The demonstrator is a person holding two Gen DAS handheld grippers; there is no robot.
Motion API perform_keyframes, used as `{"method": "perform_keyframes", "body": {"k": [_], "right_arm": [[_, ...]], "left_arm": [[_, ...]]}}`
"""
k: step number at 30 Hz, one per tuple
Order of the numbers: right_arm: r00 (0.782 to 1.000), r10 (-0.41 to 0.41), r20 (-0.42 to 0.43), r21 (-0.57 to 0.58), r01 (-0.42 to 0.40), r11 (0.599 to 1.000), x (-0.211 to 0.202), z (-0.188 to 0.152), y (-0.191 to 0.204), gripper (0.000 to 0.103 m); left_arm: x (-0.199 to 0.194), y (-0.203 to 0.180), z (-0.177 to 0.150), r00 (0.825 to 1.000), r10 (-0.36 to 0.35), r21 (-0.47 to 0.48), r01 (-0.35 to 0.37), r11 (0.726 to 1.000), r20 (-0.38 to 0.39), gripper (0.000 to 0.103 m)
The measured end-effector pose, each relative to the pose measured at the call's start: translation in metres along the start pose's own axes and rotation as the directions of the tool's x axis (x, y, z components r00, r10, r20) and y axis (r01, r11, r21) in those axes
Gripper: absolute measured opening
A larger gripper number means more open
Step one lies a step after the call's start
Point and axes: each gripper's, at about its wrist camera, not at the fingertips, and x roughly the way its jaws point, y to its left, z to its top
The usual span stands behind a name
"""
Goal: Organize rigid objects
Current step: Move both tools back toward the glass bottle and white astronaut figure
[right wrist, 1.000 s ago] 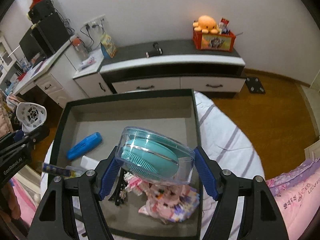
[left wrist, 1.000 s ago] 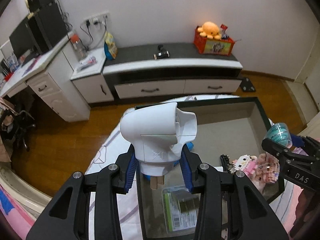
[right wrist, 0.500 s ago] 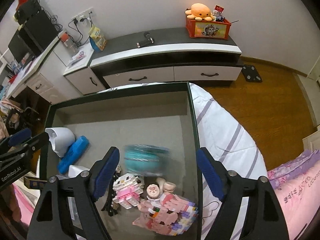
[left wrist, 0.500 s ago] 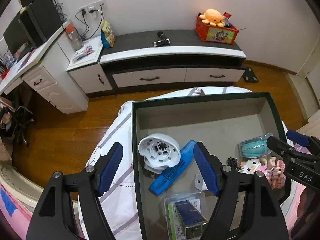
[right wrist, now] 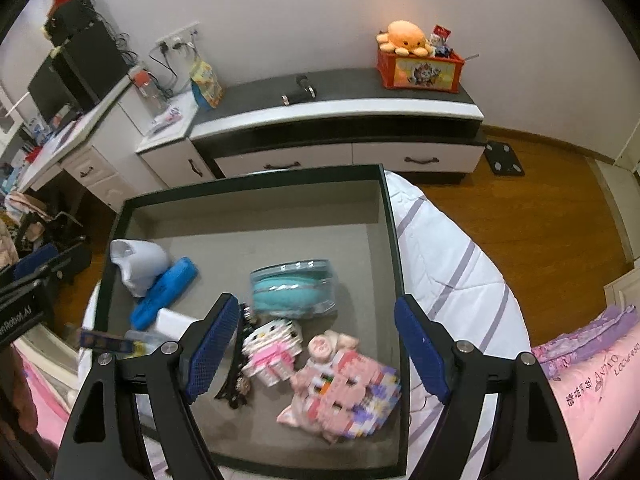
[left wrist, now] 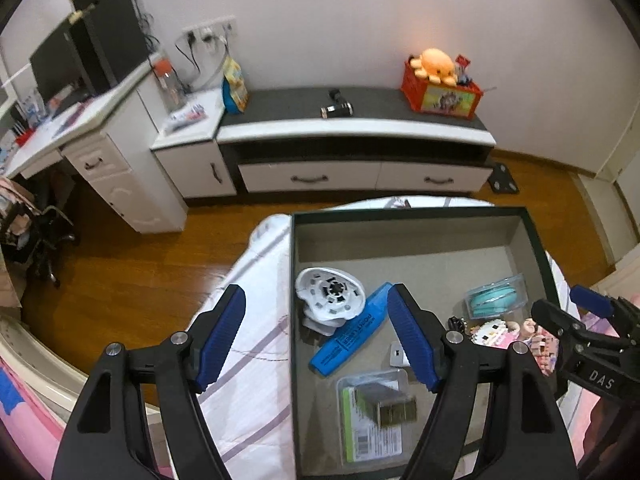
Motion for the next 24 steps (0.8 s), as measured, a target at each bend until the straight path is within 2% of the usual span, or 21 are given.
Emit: {"method": "perform_keyframes", "body": {"k": [4, 9, 12, 19, 24], "right_arm": [[0.999, 0.009, 0.05, -0.02, -0.008, 1.0, -0.02, -0.011, 0.006, 0.082], [0.991, 0.008, 0.132, -0.031, -0.004, 1.0, -0.055, -0.041, 0.007, 0.082], [0.982, 0.01, 0.189, -0.049, -0.001, 0.999, -0.078, -0.065, 0.012, 0.082], [0.958, 0.013, 0.286, -0.084, 0.012, 0.996, -0.122, -0.118, 0.015, 0.082], [0.944, 0.005, 0.33, -0.077, 0.022, 0.997, -0.145, -0.155, 0.012, 0.082]], "left_arm": [[-0.027, 0.001, -0.013, 0.998, 0.0, -0.002, 0.0, 1.0, 0.061, 0.077], [-0.064, 0.002, -0.038, 0.988, 0.021, 0.001, -0.022, 1.0, 0.153, 0.08], [-0.088, 0.0, -0.066, 0.978, 0.016, 0.017, -0.02, 1.0, 0.208, 0.084], [-0.138, -0.002, -0.131, 0.948, 0.016, 0.008, -0.02, 1.0, 0.319, 0.085], [-0.155, -0.004, -0.17, 0.938, 0.027, 0.002, -0.029, 1.0, 0.345, 0.087]]}}
